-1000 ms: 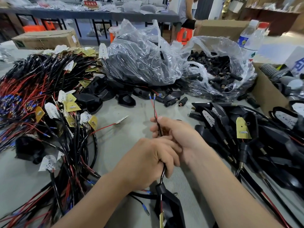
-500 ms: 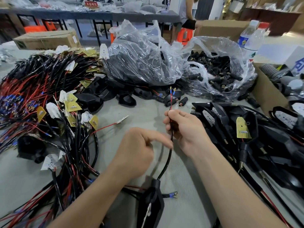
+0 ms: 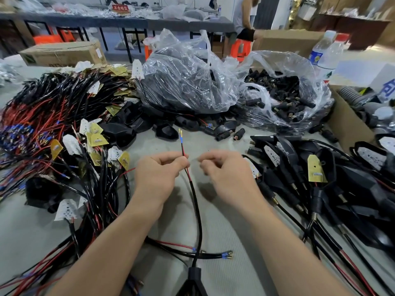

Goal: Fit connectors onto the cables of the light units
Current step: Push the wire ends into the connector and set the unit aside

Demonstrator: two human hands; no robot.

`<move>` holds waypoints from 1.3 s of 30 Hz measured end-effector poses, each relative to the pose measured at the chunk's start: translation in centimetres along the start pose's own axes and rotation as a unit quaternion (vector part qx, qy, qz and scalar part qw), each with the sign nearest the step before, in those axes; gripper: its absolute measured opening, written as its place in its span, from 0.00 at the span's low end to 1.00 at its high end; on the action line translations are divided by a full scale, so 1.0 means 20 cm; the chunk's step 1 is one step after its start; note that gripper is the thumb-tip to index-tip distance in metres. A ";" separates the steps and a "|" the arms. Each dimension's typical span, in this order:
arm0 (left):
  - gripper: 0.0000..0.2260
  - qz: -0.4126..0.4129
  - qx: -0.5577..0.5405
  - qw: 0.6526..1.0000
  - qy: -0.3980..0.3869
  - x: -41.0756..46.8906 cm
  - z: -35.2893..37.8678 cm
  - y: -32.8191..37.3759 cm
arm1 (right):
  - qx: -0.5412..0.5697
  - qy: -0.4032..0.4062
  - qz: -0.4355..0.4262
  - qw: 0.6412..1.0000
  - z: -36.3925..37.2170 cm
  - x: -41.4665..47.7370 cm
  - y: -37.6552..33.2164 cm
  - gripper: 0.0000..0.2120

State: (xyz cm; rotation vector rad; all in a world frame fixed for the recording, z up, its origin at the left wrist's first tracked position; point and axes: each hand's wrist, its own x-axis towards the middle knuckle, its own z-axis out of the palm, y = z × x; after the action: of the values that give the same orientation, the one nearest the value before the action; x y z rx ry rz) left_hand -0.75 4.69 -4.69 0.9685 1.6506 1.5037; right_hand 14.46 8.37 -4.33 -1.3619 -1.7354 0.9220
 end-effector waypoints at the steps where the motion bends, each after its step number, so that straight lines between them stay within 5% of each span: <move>1: 0.07 0.001 0.012 1.000 0.019 0.00 0.00 0.00 | -0.022 0.027 -0.008 0.999 -0.03 0.02 0.00 0.08; 3: 0.07 0.020 0.072 0.995 0.060 0.00 -0.01 -0.01 | -0.087 0.048 -0.021 0.995 -0.08 0.06 -0.01 0.11; 8: 0.06 0.049 0.201 0.970 0.127 -0.02 -0.04 0.01 | -0.343 -0.045 -0.066 0.936 -0.10 0.27 -0.03 0.20; 20: 0.05 0.098 0.285 0.945 0.130 -0.04 -0.03 0.02 | -0.514 -0.064 -0.121 0.847 -0.12 0.46 0.01 0.13; 26: 0.04 0.108 0.245 0.958 0.102 -0.03 -0.01 -0.01 | -0.472 -0.016 -0.124 0.872 -0.07 0.35 0.03 0.12; 31: 0.07 0.123 0.272 0.951 0.081 -0.04 -0.02 -0.02 | -0.525 -0.050 -0.100 0.844 -0.06 0.34 0.02 0.14; 39: 0.03 0.116 0.270 0.955 0.041 -0.05 -0.02 -0.01 | -0.385 -0.003 -0.078 0.919 -0.04 0.30 0.00 0.06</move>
State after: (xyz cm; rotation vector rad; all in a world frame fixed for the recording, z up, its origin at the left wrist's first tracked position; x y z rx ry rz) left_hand -0.74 3.59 -4.91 1.4485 2.1273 1.2645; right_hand 14.08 14.38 -3.18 -1.6445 -2.2909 0.1216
